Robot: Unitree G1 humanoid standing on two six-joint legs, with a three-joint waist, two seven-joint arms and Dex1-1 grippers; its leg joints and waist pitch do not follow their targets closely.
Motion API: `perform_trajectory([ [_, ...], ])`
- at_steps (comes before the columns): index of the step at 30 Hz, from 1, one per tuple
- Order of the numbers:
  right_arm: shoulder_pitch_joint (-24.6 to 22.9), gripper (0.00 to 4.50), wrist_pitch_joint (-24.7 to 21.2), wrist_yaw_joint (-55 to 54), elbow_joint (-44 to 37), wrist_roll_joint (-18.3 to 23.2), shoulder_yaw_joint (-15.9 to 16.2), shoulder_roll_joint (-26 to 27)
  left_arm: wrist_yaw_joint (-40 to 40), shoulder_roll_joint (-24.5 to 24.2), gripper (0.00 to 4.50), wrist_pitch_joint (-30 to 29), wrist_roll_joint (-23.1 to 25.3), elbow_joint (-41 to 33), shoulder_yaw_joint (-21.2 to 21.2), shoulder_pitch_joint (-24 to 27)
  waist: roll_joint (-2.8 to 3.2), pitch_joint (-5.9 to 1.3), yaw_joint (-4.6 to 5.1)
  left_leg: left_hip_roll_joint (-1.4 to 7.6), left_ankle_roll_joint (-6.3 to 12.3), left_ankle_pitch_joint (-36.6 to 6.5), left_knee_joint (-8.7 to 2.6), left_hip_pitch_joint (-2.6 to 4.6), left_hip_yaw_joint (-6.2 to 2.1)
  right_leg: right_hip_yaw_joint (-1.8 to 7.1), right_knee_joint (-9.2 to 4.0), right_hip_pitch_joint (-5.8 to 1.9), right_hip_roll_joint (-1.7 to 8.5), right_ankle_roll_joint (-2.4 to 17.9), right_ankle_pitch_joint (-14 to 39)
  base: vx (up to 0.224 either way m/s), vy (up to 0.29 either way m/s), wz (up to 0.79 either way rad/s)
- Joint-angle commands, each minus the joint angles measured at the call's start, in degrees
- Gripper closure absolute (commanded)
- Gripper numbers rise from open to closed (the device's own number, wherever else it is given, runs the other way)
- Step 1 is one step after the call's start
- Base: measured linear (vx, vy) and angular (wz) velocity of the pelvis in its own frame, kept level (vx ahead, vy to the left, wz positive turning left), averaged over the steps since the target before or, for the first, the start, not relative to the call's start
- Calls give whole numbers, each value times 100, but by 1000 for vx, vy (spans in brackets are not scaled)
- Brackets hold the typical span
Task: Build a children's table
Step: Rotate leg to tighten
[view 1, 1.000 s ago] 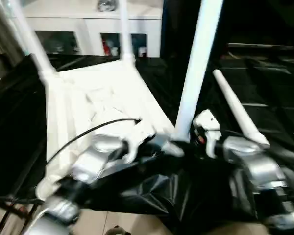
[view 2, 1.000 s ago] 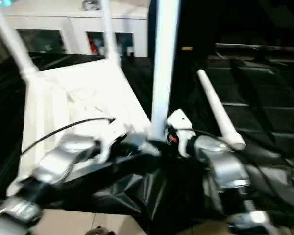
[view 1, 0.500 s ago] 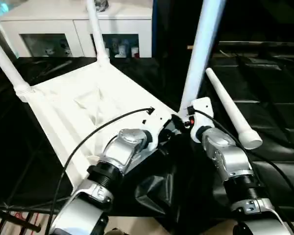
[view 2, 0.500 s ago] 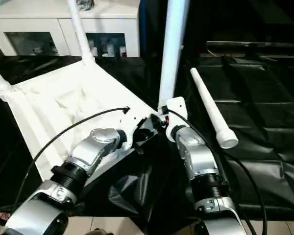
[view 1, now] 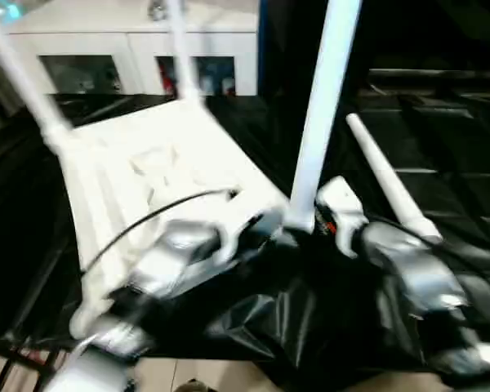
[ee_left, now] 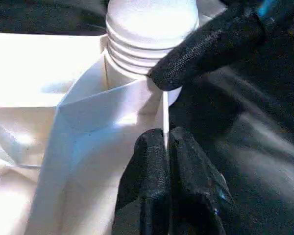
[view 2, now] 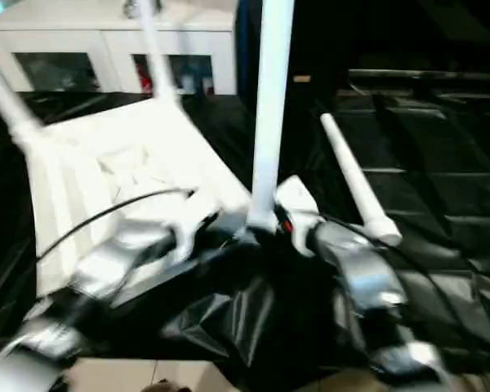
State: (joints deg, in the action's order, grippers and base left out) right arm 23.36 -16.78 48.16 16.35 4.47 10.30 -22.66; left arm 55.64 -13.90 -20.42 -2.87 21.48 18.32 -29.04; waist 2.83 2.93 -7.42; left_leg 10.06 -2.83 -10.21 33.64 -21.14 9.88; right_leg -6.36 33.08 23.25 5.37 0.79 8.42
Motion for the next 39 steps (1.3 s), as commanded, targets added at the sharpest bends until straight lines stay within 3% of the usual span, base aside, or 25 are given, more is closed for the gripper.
perform_trajectory([
  [1,-11,75,65,146,-96,74,21,-65,417,77,450,119,-395,-462,55,-67,-96,-382,11,333,356,-1423,-400,71,-91,324,-420,-283,394,898,2111,0,0,0],
  [5,-31,75,105,331,-149,134,39,-113,582,-5,450,41,-430,-585,107,35,-101,-386,-46,332,260,-1482,-408,67,-101,328,-404,-296,413,893,2140,0,0,0],
  [11,-66,75,75,525,-235,205,102,-123,674,-59,450,-34,-443,-758,120,115,-124,-399,-65,319,321,-1268,-390,48,-94,329,-388,-305,406,895,1993,0,0,0],
  [20,-167,148,-22,673,-349,288,117,-95,668,-67,450,-77,-409,-816,113,159,-122,-392,-77,313,314,-1307,-393,49,-97,323,-410,-300,405,817,2186,0,0,0],
  [23,-237,168,-105,543,-366,350,72,-18,489,-5,450,-101,-346,-790,104,171,-147,-393,-76,314,329,-1254,-392,45,-94,327,-408,-300,403,803,2163,0,0,0],
  [28,-62,173,-384,-681,157,166,-291,468,-541,460,450,-224,-40,-244,-83,-98,-145,-388,-31,285,217,-1301,-394,42,-106,298,-434,-304,405,744,2374,0,0,0],
  [31,135,173,-802,-2228,666,102,-764,1228,-1968,1263,450,-428,49,556,-518,-589,-167,-384,45,239,104,-1328,-381,61,-100,276,-482,-286,397,641,2621,0,0,0],
  [34,166,173,-817,-2624,767,-52,-687,1476,-2297,1527,450,-386,32,807,-607,-775,-174,-417,72,232,220,-1070,-373,-3,-109,287,-455,-341,412,587,2298,0,0,0],
  [38,266,173,-628,-2846,871,-118,-565,1814,-2384,1689,450,-202,90,1002,-535,-916,-151,-420,73,213,336,-928,-359,0,-81,283,-468,-318,400,630,2165,0,0,0],
  [39,319,139,-595,-2860,885,-53,-605,1927,-2255,1666,450,-116,129,987,-457,-902,-143,-415,68,225,341,-972,-368,10,-89,278,-471,-320,397,624,2205,0,0,0],
])
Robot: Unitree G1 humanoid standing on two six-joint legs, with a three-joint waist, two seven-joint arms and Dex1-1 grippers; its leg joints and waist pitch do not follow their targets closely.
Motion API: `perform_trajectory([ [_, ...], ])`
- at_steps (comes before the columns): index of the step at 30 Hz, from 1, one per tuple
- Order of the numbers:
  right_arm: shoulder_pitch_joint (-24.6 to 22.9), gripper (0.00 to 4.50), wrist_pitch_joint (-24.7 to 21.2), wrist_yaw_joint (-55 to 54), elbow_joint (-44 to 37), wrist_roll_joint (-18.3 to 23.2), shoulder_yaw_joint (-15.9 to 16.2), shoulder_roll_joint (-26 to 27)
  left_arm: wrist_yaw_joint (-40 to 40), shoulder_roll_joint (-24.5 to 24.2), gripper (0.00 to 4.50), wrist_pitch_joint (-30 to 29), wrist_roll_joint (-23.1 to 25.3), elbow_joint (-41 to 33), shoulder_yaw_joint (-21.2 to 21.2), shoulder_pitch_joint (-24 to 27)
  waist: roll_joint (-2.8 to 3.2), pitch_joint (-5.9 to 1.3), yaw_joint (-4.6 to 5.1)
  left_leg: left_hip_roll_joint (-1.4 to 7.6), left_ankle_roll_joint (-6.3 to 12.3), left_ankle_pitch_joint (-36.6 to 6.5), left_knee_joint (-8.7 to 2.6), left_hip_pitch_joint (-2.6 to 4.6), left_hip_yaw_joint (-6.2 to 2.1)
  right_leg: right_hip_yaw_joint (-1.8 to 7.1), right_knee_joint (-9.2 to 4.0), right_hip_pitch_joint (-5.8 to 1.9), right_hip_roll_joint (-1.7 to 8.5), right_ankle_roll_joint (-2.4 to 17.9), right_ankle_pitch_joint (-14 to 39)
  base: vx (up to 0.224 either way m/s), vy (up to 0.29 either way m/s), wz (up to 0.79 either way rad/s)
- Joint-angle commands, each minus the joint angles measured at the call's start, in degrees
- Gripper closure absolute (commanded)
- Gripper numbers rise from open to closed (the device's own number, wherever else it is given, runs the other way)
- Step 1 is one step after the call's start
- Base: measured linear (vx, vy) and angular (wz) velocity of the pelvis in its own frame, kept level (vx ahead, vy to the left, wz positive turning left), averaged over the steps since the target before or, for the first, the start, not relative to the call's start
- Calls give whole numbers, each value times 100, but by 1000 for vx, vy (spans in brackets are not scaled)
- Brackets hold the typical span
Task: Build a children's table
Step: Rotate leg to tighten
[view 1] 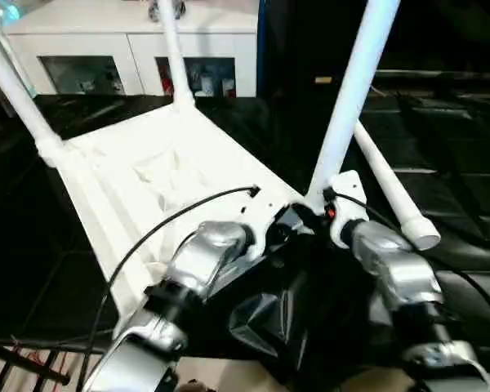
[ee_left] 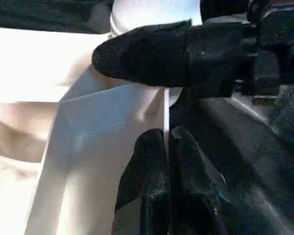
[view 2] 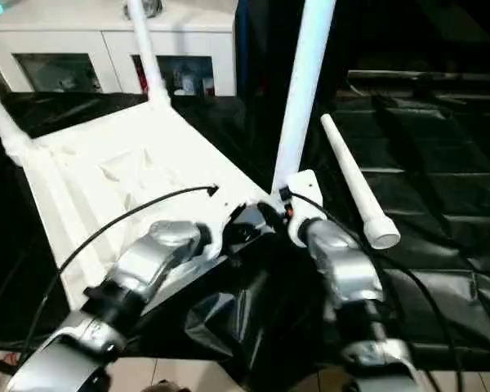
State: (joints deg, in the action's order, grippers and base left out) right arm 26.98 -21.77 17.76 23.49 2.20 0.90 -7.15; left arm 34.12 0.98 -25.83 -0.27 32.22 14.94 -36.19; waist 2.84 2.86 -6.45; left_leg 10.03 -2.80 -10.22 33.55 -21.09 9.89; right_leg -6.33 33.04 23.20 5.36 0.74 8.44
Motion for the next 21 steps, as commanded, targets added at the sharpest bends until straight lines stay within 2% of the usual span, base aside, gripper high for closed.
perform_trajectory([
  [1,-14,118,-109,233,172,203,300,411,-42,161,450,462,-107,-68,-110,-188,-142,-403,-19,241,335,-1050,-370,8,-95,273,-472,-314,395,627,2238,0,0,0],
  [2,-14,118,-109,233,172,203,300,411,-42,161,450,462,-107,-68,-110,-188,-142,-405,-16,245,327,-1068,-371,11,-99,274,-464,-316,393,630,2222,0,0,0],
  [4,11,87,-96,331,128,200,311,394,67,95,450,506,-83,-77,-79,-171,-134,-395,4,254,309,-1195,-387,17,-107,274,-467,-314,394,647,2242,0,0,0],
  [5,-13,87,3,634,-23,150,478,213,312,-55,450,513,-117,-210,-24,-98,-146,-388,3,247,309,-1270,-388,23,-103,270,-481,-314,398,620,2341,0,0,0],
  [9,-77,87,152,1171,-212,168,639,-116,715,-300,450,557,-175,-402,59,12,-146,-385,8,253,318,-1285,-389,15,-103,284,-483,-322,409,568,2412,0,0,0],
  [10,-138,87,298,1585,-333,152,729,-373,972,-484,450,581,-191,-520,116,92,-135,-383,-5,265,330,-1315,-388,22,-106,282,-478,-317,408,568,2405,0,0,0],
  [12,-183,87,370,1820,-424,148,778,-531,1115,-592,450,595,-201,-592,143,143,-124,-391,-16,283,346,-1257,-386,24,-107,295,-458,-310,407,613,2258,0,0,0],
  [16,-314,87,536,2437,-691,163,899,-957,1489,-896,450,645,-192,-776,242,272,-118,-402,-34,301,384,-1190,-377,17,-103,306,-396,-319,400,827,1877,0,0,0],
  [18,-349,87,571,2628,-769,176,928,-1097,1631,-1004,450,677,-198,-844,272,315,-123,-387,-29,297,378,-1253,-378,19,-96,307,-403,-317,403,869,1949,0,0,0],
  [21,-470,87,674,3334,-1036,303,986,-1579,2368,-1444,450,744,-374,-1257,374,529,-119,-386,-69,307,372,-1284,-379,31,-104,312,-406,-323,421,834,2073,0,0,0],
])
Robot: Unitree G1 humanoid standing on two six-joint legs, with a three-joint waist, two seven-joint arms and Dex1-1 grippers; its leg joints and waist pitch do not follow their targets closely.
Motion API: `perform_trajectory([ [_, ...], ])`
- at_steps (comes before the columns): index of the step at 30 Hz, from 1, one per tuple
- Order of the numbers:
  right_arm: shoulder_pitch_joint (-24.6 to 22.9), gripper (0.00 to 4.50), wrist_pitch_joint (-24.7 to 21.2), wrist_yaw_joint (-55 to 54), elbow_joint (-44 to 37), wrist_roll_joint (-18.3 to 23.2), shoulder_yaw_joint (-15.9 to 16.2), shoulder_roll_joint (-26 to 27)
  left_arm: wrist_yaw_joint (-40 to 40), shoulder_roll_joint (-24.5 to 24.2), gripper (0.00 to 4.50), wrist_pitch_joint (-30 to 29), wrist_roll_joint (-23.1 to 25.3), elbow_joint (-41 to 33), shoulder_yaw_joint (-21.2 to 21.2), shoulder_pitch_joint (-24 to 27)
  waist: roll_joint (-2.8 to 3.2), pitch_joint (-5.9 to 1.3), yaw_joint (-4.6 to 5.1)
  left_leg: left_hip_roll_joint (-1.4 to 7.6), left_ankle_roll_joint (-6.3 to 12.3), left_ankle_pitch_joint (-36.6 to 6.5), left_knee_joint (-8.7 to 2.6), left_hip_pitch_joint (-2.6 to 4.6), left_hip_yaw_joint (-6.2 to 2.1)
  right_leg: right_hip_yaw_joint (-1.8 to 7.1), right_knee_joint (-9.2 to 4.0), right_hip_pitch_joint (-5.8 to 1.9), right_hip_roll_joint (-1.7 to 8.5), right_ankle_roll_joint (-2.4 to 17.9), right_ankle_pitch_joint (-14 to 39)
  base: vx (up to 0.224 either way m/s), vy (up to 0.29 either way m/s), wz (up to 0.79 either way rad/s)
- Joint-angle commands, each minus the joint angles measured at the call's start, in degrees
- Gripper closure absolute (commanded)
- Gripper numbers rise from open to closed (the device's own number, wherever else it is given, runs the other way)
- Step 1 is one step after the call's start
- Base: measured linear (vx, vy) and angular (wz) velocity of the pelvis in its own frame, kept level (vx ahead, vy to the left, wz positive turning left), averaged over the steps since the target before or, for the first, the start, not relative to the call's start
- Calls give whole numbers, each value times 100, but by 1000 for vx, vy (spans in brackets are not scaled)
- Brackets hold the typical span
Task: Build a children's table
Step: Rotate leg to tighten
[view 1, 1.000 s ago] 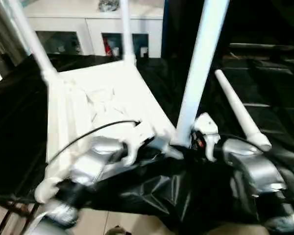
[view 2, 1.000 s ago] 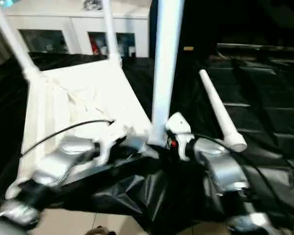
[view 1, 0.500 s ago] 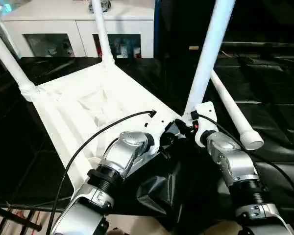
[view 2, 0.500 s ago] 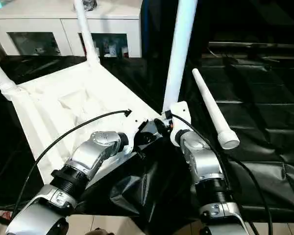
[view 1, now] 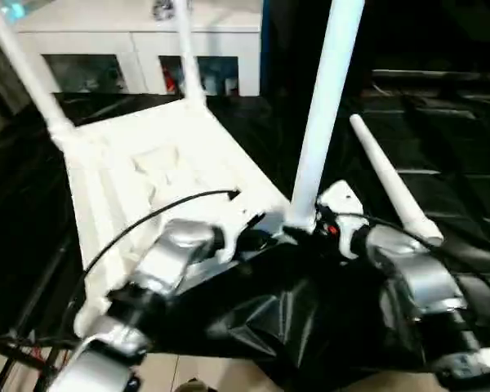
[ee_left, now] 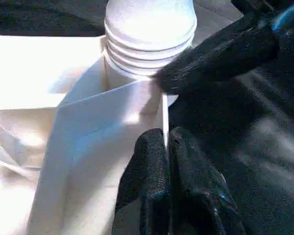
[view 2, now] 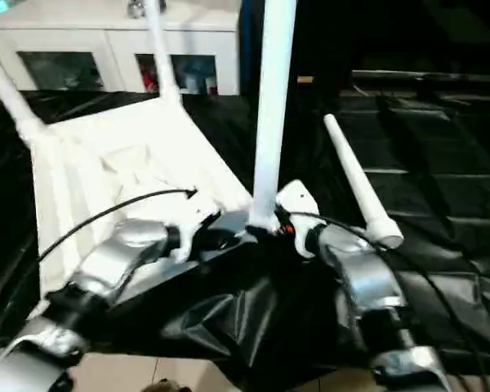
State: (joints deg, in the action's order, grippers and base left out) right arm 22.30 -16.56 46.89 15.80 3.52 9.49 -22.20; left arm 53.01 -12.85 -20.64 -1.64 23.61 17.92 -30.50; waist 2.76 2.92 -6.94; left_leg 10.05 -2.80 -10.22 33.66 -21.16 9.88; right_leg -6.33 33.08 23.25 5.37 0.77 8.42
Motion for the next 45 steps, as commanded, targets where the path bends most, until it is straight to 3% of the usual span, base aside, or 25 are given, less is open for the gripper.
perform_trajectory([
  [1,-15,87,218,586,-284,188,149,-192,691,-186,450,196,-318,-540,82,19,-103,-396,-30,325,400,-1305,-392,36,-105,317,-392,-318,418,863,2031,0,0,0],
  [4,-6,87,266,658,-236,184,158,-226,771,-237,450,145,-341,-593,64,36,-99,-384,-45,325,383,-1340,-392,58,-93,319,-401,-289,402,920,2037,0,0,0],
  [11,8,87,290,787,-211,277,148,-190,865,-326,450,136,-356,-642,76,70,-109,-388,-112,322,291,-1408,-400,58,-104,324,-392,-301,412,911,2070,0,0,0],
  [19,-19,161,211,799,-233,418,49,-77,954,-335,450,100,-353,-695,98,96,-95,-396,-117,317,284,-1360,-395,51,-103,321,-385,-304,403,917,2001,0,0,0],
  [28,-179,176,24,577,-350,568,8,104,848,-285,450,67,-325,-681,135,123,-105,-401,-120,315,289,-1304,-394,51,-103,321,-383,-301,406,911,1979,0,0,0],
  [32,-54,176,-349,-956,180,303,-324,823,-469,265,450,-209,44,-12,-70,-158,-141,-385,-63,297,149,-1443,-411,52,-112,303,-434,-308,421,764,2390,0,0,0],
  [33,-51,176,-354,-991,195,297,-329,845,-513,286,450,-213,50,12,-79,-170,-128,-362,-44,286,133,-1482,-415,55,-106,301,-453,-279,400,741,2480,0,0,0],
  [34,-15,176,-417,-1437,380,225,-392,1120,-1068,558,450,-256,132,321,-205,-321,-129,-357,-19,263,49,-1616,-404,92,-105,279,-502,-256,402,672,2717,0,0,0],
  [36,88,176,-422,-2046,621,108,-415,1591,-1837,1045,450,-227,175,756,-379,-590,-117,-364,3,243,33,-1656,-406,88,-129,257,-533,-276,417,522,2923,0,0,0],
  [37,142,176,-413,-2162,674,85,-406,1696,-1960,1158,450,-196,176,826,-393,-653,-97,-366,21,252,36,-1679,-406,96,-126,266,-550,-260,414,504,2917,0,0,0],
  [38,212,176,-403,-2301,737,62,-396,1812,-2073,1280,450,-161,175,892,-400,-721,-136,-371,52,230,50,-1655,-408,70,-137,246,-549,-292,406,462,2885,0,0,0],
  [39,253,176,-384,-2360,768,48,-393,1853,-2074,1322,450,-152,173,893,-384,-737,-98,-385,45,233,98,-1605,-404,79,-133,261,-544,-278,413,461,2800,0,0,0],
  [40,302,141,-361,-2429,802,31,-389,1900,-2066,1370,450,-143,171,887,-361,-754,-119,-388,53,236,148,-1538,-405,56,-127,271,-535,-289,406,469,2670,0,0,0],
  [41,328,120,-349,-2466,815,22,-387,1921,-2044,1390,450,-142,170,871,-340,-756,-102,-397,41,242,163,-1494,-405,57,-128,276,-517,-291,407,492,2586,0,0,0],
  [44,365,100,-445,-2481,770,254,-612,1982,-1893,1352,450,-118,231,776,-221,-687,-88,-405,32,246,254,-1378,-406,36,-119,286,-483,-307,407,604,2282,0,0,0],
  [45,374,85,-373,-2627,774,150,-711,1954,-1871,1354,450,-78,281,823,-204,-670,-97,-405,28,252,263,-1354,-409,39,-117,281,-486,-308,402,621,2266,0,0,0],
])
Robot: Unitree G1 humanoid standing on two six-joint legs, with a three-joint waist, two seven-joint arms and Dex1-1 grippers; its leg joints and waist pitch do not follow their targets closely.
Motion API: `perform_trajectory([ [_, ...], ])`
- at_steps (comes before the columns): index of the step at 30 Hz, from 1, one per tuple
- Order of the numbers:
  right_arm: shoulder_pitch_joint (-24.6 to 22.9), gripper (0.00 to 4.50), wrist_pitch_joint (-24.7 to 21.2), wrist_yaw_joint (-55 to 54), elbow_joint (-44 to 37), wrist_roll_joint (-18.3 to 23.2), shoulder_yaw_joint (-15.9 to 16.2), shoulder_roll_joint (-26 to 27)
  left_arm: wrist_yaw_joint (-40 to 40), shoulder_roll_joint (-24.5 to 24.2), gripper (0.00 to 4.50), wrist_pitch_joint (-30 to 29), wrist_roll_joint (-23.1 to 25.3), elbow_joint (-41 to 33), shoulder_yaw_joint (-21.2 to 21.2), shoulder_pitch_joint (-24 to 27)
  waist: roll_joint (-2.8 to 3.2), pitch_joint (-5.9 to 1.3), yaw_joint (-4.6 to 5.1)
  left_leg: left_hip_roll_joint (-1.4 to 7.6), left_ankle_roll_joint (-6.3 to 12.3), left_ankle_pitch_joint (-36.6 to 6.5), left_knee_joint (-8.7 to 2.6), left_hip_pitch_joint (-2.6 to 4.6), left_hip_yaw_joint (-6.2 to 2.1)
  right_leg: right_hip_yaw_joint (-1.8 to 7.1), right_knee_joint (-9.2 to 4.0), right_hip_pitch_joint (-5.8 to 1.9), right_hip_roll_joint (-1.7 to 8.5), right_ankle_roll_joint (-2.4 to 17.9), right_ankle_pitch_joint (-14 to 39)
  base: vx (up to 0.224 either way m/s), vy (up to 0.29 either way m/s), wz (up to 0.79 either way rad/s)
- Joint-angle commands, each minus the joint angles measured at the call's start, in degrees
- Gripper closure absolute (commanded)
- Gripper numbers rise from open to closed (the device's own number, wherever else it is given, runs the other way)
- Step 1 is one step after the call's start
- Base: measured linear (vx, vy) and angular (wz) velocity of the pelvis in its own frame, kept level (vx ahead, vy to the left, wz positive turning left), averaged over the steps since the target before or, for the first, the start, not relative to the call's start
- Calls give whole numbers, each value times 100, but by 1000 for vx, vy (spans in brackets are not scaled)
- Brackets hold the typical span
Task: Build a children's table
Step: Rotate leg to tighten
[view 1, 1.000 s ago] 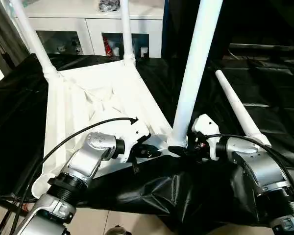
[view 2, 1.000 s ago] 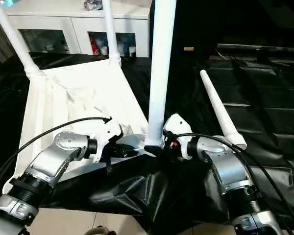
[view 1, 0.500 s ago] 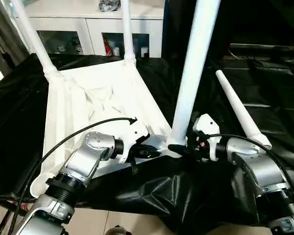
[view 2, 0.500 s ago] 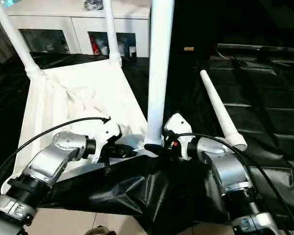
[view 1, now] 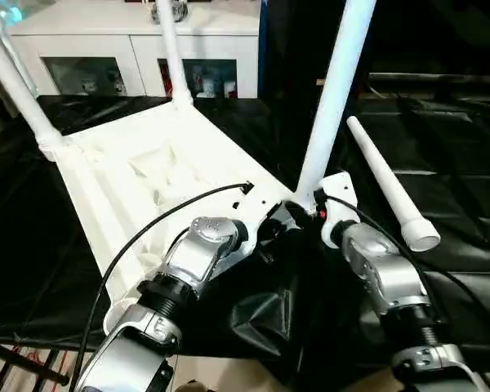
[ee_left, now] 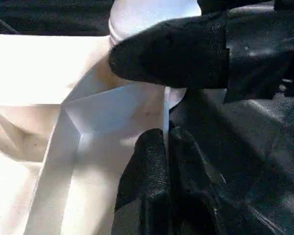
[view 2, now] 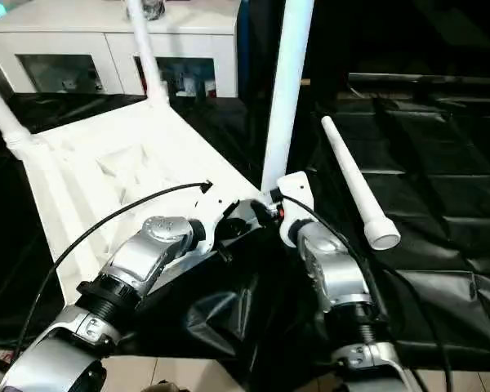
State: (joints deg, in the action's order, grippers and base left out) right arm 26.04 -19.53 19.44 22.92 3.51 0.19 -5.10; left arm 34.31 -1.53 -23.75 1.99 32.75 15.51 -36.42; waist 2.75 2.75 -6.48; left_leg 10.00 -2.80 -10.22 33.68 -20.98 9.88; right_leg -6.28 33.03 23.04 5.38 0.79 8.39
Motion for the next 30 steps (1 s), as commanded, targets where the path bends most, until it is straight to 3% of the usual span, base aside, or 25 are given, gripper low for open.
perform_trajectory([
  [1,-1,70,13,-19,81,51,180,199,-18,225,450,295,-63,-62,34,-81,-102,-386,-18,265,246,-1345,-417,21,-119,278,-472,-285,401,634,2263,0,0,0],
  [5,35,61,220,-617,166,-44,-189,121,-432,327,450,425,-66,201,-175,-205,-113,-378,-3,258,196,-1393,-420,35,-110,279,-489,-271,400,623,2368,0,0,0],
  [6,20,61,286,-917,126,26,-464,64,-1044,418,450,623,-73,486,-468,-346,-122,-380,-14,258,180,-1410,-418,43,-107,283,-490,-264,392,611,2359,0,0,0],
  [10,-29,61,303,-1160,9,149,-806,53,-1590,454,450,915,-152,769,-823,-508,-139,-416,-17,234,316,-1110,-396,-27,-118,277,-435,-326,404,617,1911,0,0,0],
  [11,-29,61,303,-1160,9,149,-806,53,-1590,454,450,915,-152,769,-823,-508,-139,-416,-17,234,316,-1110,-396,-27,-118,277,-435,-326,404,617,1911,0,0,0],
  [13,-102,61,320,-1175,-55,142,-807,23,-1599,446,450,1094,-194,799,-904,-540,-143,-456,-21,223,503,-691,-344,-62,-98,284,-353,-336,397,825,1306,0,0,0],
  [16,-144,61,320,-1143,-76,118,-719,36,-1535,466,450,1338,-321,810,-1017,-566,-137,-494,-35,216,703,-312,-286,-91,-83,276,-293,-322,385,977,842,0,0,0],
  [19,-169,58,340,-1136,-95,35,-581,21,-1600,489,405,1537,-470,690,-1199,-562,-138,-527,-39,219,876,-94,-239,-121,-91,264,-216,-318,373,1160,418,0,0,0],
  [21,-187,58,324,-1154,-113,63,-563,49,-1737,391,386,1593,-360,524,-1176,-499,-130,-522,-31,253,987,-76,-221,-125,-91,258,-194,-280,366,1258,289,0,0,0],
  [22,-189,58,290,-1131,-106,51,-511,53,-1901,215,381,1531,-185,260,-1143,-384,-133,-493,-30,255,1004,-250,-227,-116,-75,252,-227,-261,369,1238,542,0,0,0],
  [27,-199,58,268,-1121,-115,35,-477,52,-2023,149,371,1526,-129,112,-1183,-312,-104,-441,-58,267,627,-788,-280,-62,-67,259,-351,-216,353,902,1552,0,0,0],
  [30,-199,58,268,-1121,-115,35,-477,52,-2023,149,371,1526,-129,112,-1183,-312,-102,-447,-88,285,459,-916,-304,-61,-88,271,-337,-212,356,826,1537,0,0,0],
])
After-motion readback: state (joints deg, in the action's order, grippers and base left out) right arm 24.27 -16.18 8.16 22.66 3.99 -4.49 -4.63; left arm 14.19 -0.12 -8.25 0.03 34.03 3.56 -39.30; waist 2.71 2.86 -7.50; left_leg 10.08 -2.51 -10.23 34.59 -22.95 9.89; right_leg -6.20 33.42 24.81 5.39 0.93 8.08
